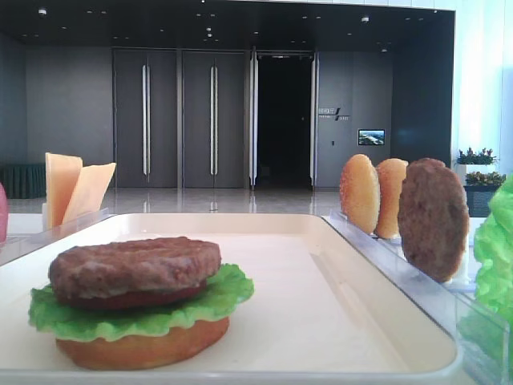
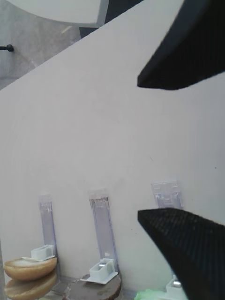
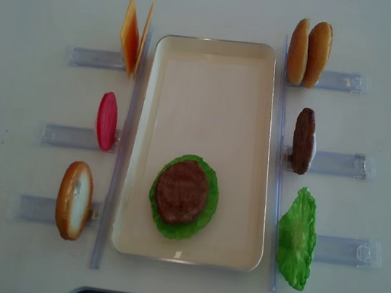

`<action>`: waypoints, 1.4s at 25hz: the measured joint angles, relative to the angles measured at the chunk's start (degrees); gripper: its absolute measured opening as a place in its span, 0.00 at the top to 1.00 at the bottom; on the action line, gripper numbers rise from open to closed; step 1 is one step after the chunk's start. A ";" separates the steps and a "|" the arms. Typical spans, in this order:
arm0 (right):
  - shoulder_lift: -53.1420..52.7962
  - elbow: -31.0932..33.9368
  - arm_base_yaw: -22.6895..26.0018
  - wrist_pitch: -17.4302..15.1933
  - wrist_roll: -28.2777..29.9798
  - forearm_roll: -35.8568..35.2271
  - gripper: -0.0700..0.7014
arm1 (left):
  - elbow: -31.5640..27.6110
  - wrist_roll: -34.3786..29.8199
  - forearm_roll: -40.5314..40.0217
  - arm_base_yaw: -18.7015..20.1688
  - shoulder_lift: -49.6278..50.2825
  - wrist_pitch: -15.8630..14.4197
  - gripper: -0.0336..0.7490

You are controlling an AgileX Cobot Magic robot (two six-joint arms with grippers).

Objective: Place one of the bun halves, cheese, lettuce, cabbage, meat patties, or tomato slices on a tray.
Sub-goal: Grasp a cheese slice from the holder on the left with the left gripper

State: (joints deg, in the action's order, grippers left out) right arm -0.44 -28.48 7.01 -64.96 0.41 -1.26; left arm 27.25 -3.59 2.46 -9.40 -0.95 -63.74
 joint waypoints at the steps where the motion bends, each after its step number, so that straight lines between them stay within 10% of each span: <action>1: 0.00 0.00 0.00 0.00 0.00 0.00 0.22 | 0.00 0.00 0.00 0.00 0.00 0.00 0.22; 35: 0.00 0.00 0.00 0.00 0.00 0.00 0.22 | 0.00 0.00 0.00 0.00 0.00 0.00 0.22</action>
State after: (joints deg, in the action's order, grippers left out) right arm -0.44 -28.48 7.01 -64.96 0.41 -1.26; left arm 27.25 -3.59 2.46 -9.40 -0.95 -63.74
